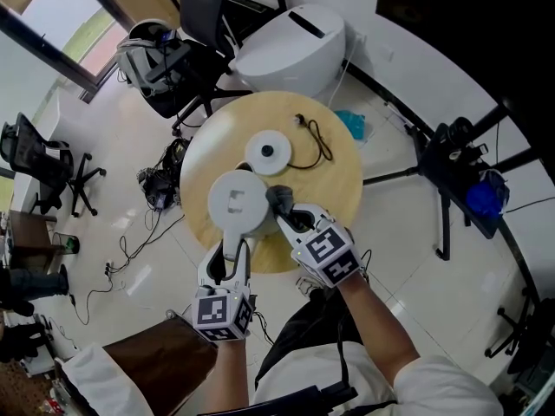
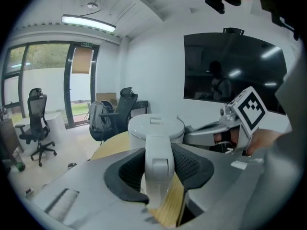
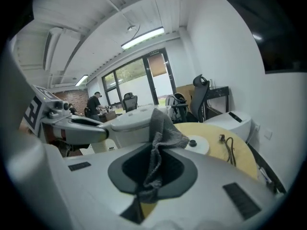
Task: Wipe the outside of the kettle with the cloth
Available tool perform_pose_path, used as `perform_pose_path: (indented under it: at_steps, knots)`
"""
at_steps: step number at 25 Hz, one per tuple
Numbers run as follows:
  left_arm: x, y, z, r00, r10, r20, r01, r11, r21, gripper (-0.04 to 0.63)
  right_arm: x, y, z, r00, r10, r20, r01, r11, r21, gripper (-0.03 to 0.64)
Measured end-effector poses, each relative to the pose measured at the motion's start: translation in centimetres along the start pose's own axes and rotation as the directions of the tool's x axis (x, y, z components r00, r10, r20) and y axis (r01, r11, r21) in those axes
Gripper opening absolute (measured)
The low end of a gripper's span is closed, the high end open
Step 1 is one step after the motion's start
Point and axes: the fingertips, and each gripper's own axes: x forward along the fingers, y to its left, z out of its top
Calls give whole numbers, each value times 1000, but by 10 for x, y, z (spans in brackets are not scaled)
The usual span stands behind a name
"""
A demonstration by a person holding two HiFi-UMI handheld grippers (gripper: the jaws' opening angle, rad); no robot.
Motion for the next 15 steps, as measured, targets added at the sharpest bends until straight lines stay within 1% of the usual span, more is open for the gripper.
perform_pose_path:
  at_steps: [4,8,10,13,15]
  knots:
    - [1,-6,-1,999,37,-10,-37,999,-22,169,20,-9,-44,995,-17,-98,19,1000,21,31]
    - [2,-7,-5,998,61,-25,-62,997,-43,169,44,-20,-94,975,-33,-218,42,998,36,31]
    - [1,-7,-6,997,65,-30,-66,997,-49,169,56,-19,-117,958,-20,-287,37,998,52,31]
    - [1,-8,-5,997,65,-36,-67,996,-52,169,73,-19,-150,916,-17,-401,31,999,27,31]
    - [2,-8,-5,997,70,-39,-73,996,-60,169,81,-20,-163,894,-17,-448,31,999,24,31]
